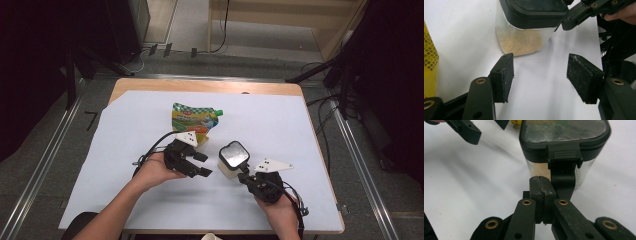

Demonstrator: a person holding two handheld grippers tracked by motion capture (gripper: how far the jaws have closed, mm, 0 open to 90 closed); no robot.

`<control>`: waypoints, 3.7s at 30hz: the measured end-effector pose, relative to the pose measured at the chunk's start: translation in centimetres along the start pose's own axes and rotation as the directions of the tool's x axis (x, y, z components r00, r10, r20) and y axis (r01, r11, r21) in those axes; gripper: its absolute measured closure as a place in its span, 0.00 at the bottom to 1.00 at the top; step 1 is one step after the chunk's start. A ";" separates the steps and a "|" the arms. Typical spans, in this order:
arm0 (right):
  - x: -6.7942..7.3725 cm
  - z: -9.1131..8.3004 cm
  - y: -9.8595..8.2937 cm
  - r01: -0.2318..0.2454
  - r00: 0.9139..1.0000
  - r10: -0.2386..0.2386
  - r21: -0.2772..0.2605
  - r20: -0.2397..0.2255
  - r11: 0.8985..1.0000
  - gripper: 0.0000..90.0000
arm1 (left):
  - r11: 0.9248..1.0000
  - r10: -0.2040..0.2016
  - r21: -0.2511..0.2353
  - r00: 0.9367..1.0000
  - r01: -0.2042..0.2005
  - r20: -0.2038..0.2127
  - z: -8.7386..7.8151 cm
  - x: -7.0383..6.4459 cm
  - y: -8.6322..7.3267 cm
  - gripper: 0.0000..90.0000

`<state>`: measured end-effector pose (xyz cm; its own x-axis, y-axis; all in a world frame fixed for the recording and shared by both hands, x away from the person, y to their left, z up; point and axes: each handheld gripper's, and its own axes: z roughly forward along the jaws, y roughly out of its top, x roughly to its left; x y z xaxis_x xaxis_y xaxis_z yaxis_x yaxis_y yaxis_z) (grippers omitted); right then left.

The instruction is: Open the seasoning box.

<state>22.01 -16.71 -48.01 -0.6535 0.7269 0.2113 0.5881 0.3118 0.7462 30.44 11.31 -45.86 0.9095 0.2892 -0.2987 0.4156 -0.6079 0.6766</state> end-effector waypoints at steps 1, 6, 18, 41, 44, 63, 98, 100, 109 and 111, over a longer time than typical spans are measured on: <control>-0.2 -0.1 0.0 -0.003 1.000 0.003 -0.001 0.005 1.000 1.00 | 1.000 0.000 0.000 1.000 0.000 0.002 0.0 0.0 0.0 0.44; -1.0 -0.5 0.0 -0.022 0.999 0.022 -0.002 0.024 1.000 1.00 | 1.000 0.005 0.004 1.000 -0.005 0.002 0.1 0.0 0.0 0.44; -2.8 -1.0 0.0 -0.050 0.998 0.050 0.015 0.039 0.999 1.00 | 1.000 0.020 0.002 1.000 -0.020 0.002 0.3 -0.3 0.1 0.43; -7.1 -1.3 0.9 -0.064 0.997 0.063 0.038 0.045 0.997 1.00 | 0.997 0.062 -0.033 0.997 -0.063 -0.038 2.5 -1.1 2.3 0.31; -7.6 -1.1 1.1 -0.060 0.997 0.058 0.036 0.046 0.998 1.00 | 0.998 0.054 -0.035 0.998 -0.054 -0.026 3.0 -1.1 2.7 0.30; -10.4 -1.3 2.1 -0.108 0.987 0.106 0.007 0.120 0.994 1.00 | 0.999 0.008 -0.038 1.000 -0.009 -0.030 5.4 -0.7 5.5 0.21; -9.1 1.9 2.8 -0.084 0.985 0.077 0.039 0.156 0.996 1.00 | 0.996 0.060 -0.057 0.992 -0.067 -0.115 7.6 -1.6 4.1 0.14; -8.9 1.9 2.8 -0.080 0.986 0.073 0.044 0.153 0.996 1.00 | 0.994 0.070 -0.070 0.990 -0.079 -0.122 7.5 -1.7 4.2 0.14; -8.5 2.0 2.7 -0.067 0.987 0.059 0.044 0.150 0.997 1.00 | 0.992 0.089 -0.078 0.988 -0.099 -0.128 7.0 -1.8 4.2 0.16; -8.5 2.0 2.7 -0.070 0.987 0.063 0.044 0.148 0.997 1.00 | 0.991 0.090 -0.084 0.987 -0.102 -0.131 6.9 -1.8 4.3 0.16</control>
<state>30.10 -20.88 -49.05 -0.5377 0.8274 0.1622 0.6528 0.2868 0.7012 30.68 3.07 -47.09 0.9335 0.3277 -0.1456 0.3183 -0.5703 0.7573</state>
